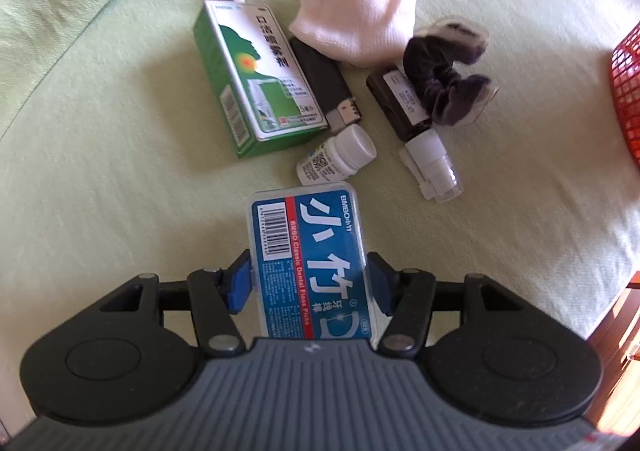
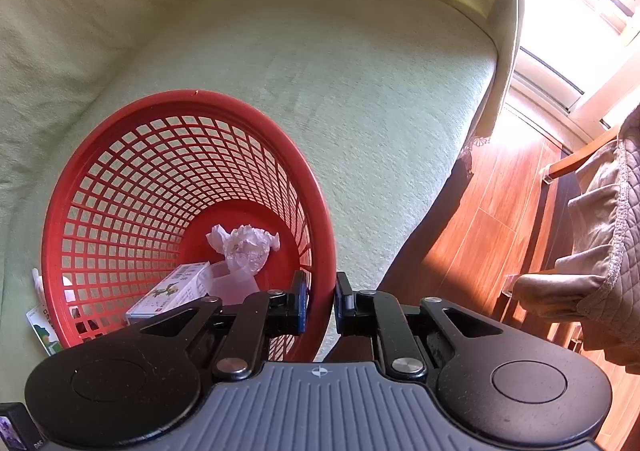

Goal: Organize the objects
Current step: 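Carry the blue-and-white box over the basket and open the left tool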

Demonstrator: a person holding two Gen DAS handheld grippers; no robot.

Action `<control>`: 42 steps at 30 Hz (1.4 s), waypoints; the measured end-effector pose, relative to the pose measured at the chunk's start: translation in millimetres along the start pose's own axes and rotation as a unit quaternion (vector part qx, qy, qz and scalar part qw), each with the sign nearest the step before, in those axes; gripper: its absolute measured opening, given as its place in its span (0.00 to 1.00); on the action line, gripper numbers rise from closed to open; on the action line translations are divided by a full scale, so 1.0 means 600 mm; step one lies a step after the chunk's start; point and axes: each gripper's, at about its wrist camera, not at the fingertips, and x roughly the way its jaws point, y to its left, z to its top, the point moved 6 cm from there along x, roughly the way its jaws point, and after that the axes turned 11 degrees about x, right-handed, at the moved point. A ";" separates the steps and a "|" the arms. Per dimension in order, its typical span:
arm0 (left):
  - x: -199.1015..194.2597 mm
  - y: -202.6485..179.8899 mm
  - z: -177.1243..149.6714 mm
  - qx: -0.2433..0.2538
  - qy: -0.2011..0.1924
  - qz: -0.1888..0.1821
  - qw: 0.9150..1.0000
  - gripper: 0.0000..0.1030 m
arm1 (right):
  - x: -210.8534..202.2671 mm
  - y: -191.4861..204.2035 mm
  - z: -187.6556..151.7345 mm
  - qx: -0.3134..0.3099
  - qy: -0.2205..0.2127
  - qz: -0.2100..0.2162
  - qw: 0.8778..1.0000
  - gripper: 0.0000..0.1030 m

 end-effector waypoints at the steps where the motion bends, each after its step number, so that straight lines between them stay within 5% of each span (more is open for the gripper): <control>1: -0.012 0.003 0.000 -0.004 -0.004 -0.001 1.000 0.53 | 0.000 0.000 0.000 -0.003 0.000 0.001 1.000 0.10; 11: -0.180 -0.015 0.053 -0.023 -0.077 -0.021 0.997 0.53 | 0.004 0.000 0.001 -0.042 0.009 0.010 0.999 0.10; 20: -0.321 -0.119 0.127 0.011 -0.126 -0.041 0.991 0.53 | 0.009 0.006 0.012 -0.067 0.029 0.010 0.997 0.11; 32: -0.403 -0.258 0.218 0.070 -0.150 -0.079 0.983 0.53 | 0.015 0.007 0.017 -0.101 0.025 0.020 0.994 0.11; 42: -0.379 -0.360 0.281 0.117 -0.149 -0.097 0.977 0.53 | 0.015 0.009 0.016 -0.107 0.024 0.029 0.994 0.11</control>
